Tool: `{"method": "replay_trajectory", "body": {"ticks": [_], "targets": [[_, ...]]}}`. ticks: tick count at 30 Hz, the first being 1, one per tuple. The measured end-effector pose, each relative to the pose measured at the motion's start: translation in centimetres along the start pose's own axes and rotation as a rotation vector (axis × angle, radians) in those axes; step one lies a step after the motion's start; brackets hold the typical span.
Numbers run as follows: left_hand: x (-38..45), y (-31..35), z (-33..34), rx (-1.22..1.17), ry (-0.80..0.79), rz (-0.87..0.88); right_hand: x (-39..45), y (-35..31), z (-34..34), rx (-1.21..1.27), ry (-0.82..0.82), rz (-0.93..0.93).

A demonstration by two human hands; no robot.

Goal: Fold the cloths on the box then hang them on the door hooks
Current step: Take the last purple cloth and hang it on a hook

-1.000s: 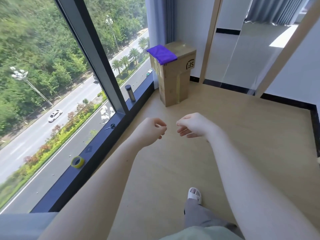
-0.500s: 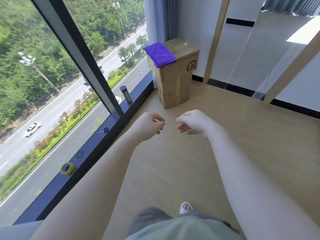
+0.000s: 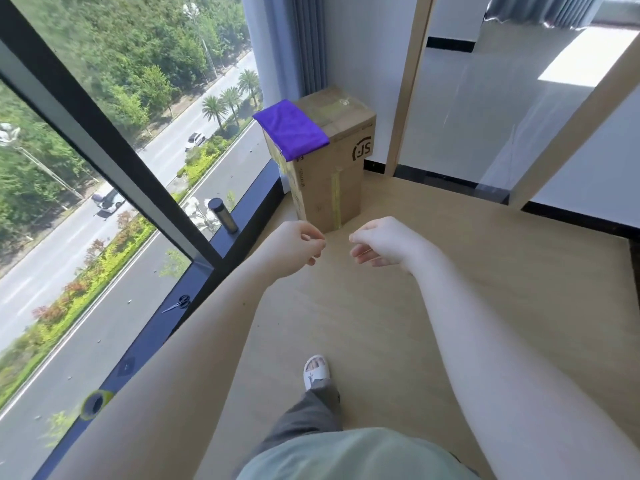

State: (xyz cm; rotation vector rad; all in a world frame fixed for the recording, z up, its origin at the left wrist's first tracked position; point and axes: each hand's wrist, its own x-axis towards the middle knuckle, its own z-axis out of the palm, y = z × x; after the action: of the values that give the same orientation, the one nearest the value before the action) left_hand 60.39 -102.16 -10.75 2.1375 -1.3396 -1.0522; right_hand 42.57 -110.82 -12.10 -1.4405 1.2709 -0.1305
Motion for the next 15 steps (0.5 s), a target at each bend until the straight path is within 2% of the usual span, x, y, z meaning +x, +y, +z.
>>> {"method": "replay_trajectory", "body": {"ticks": [9, 15], "targets": [[11.4, 0.2, -7.6, 0.022, -0.059, 0.057, 9.4, -8.2, -0.8, 0.052, 0.079, 0.011], [16.2, -0.2, -11.0, 0.017, -0.091, 0.093, 13.7, -11.4, -0.5, 0.048, 0.094, 0.019]]}}
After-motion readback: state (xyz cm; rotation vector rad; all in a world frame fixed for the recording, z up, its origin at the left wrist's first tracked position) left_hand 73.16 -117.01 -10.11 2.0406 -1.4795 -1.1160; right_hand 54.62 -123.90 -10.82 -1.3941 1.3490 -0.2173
